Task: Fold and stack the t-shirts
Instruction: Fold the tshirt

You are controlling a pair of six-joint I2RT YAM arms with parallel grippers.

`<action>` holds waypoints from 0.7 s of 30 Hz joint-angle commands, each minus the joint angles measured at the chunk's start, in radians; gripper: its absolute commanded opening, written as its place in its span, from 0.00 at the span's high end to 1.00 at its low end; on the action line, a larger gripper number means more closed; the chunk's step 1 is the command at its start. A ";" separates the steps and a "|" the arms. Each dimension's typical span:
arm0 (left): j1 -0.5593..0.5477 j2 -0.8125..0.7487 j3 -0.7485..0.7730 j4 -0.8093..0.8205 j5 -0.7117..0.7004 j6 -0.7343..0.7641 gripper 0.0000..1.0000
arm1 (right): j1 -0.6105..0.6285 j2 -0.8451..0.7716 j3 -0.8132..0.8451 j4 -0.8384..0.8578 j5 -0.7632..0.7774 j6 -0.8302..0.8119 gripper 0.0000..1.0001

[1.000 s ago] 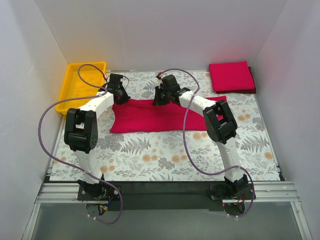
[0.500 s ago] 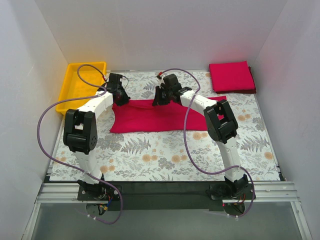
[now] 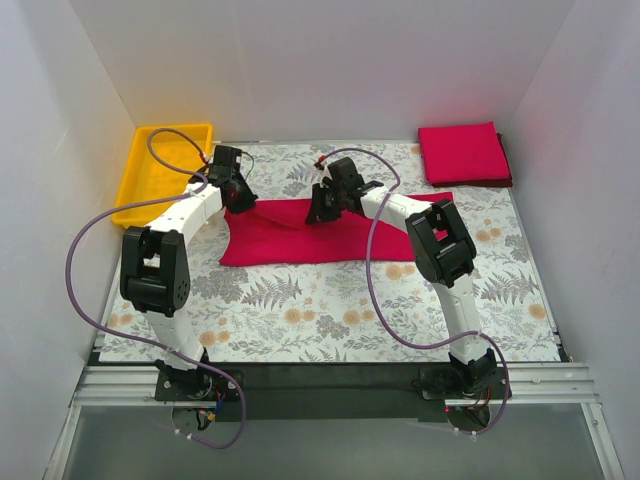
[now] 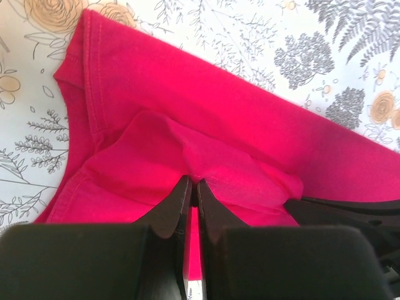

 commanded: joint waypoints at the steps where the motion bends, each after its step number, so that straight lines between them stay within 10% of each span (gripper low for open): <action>1: 0.023 -0.001 0.010 -0.031 -0.019 0.004 1.00 | -0.007 -0.060 -0.025 0.007 -0.030 0.017 0.85; 21: 0.054 0.093 0.042 -0.127 -0.019 0.026 1.00 | -0.006 -0.067 -0.058 0.008 -0.095 0.075 0.85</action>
